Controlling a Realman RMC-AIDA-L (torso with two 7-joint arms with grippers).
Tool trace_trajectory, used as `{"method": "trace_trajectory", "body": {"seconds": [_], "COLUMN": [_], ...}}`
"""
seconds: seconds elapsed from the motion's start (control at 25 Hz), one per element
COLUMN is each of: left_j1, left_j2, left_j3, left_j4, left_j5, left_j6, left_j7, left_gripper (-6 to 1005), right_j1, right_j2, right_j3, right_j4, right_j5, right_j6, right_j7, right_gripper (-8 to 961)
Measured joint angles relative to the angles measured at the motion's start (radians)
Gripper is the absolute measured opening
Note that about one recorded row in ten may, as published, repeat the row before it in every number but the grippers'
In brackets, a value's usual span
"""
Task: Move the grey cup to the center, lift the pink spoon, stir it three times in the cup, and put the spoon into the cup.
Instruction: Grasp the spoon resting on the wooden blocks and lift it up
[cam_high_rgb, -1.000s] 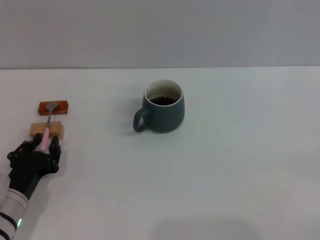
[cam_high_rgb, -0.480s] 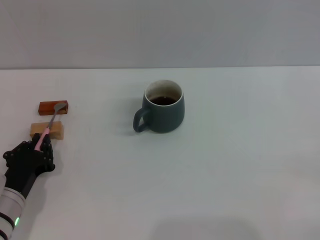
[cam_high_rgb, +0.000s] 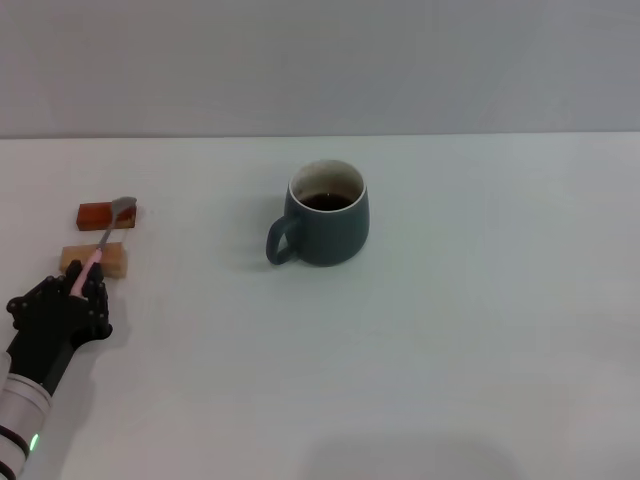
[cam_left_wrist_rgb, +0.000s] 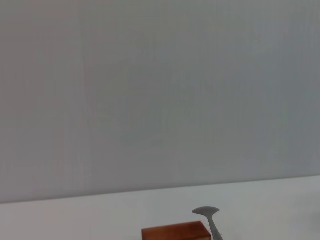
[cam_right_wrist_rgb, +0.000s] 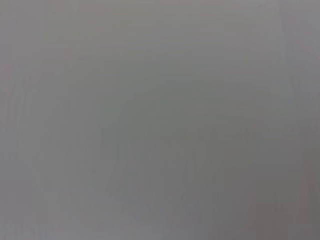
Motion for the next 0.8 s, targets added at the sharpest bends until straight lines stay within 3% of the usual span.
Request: {"method": "trace_trajectory", "body": {"seconds": [0.48, 0.72, 0.8], "left_j1": [0.008, 0.036, 0.047], "left_j2": [0.017, 0.055, 0.082], "left_j3": [0.0, -0.011, -0.013], "left_j4": [-0.055, -0.17, -0.239], "left_j5": [0.025, 0.078, 0.093], "left_j6": [0.012, -0.047, -0.092], "left_j7": [0.0, 0.001, 0.001], "left_gripper": [180, 180, 181], "right_j1": [-0.023, -0.024, -0.024], "right_j2": [0.001, 0.001, 0.001], "right_j3": [0.0, 0.0, 0.0], "right_j4": [0.025, 0.026, 0.027], "right_j5": [0.0, 0.0, 0.0], "right_j6": [-0.012, -0.013, -0.013], "right_j7": [0.0, 0.0, 0.0], "right_gripper": [819, 818, 818]}}
